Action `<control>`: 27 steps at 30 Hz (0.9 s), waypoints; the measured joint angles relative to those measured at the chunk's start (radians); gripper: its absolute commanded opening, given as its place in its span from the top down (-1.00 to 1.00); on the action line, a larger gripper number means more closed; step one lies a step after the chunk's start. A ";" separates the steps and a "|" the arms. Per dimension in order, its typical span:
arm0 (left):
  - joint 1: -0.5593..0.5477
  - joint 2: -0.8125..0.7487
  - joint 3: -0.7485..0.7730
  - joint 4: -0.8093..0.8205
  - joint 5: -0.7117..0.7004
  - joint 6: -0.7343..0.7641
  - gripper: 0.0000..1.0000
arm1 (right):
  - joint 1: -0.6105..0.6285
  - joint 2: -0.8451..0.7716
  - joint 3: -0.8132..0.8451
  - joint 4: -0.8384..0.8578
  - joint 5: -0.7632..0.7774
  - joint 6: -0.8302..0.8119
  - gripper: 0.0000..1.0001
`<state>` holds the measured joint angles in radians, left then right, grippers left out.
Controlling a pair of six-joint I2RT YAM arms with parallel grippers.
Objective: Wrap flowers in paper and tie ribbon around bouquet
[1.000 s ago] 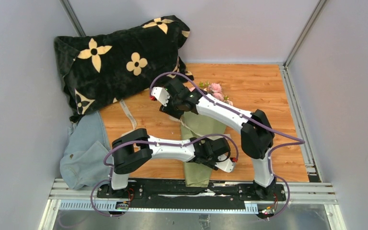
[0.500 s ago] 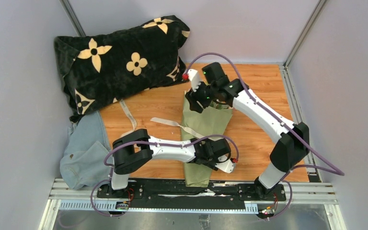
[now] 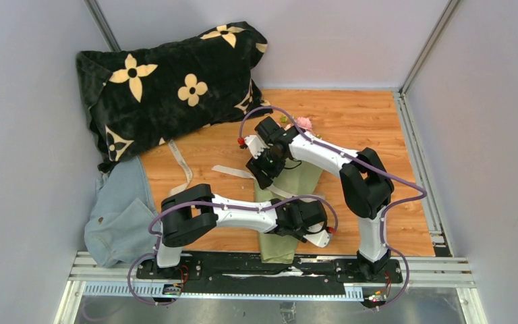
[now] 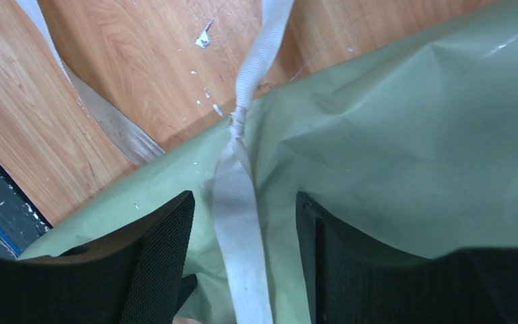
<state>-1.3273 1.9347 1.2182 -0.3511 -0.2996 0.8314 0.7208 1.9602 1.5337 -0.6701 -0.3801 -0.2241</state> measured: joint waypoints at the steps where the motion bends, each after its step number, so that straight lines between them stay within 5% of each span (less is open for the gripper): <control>1: 0.000 0.000 0.000 0.000 -0.001 0.000 -0.39 | 0.009 0.000 -0.003 0.004 0.007 0.002 -0.03; 9: -0.004 0.003 0.000 0.000 -0.008 0.004 -0.38 | 0.021 0.000 -0.047 0.023 0.033 0.037 1.00; 27: -0.003 0.002 0.055 -0.120 0.098 0.012 -0.42 | -0.062 -0.035 -0.169 0.265 -0.241 0.103 1.00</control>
<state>-1.3308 1.9366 1.2736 -0.4713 -0.2016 0.8433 0.6590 1.9255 1.3651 -0.4053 -0.6209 -0.1211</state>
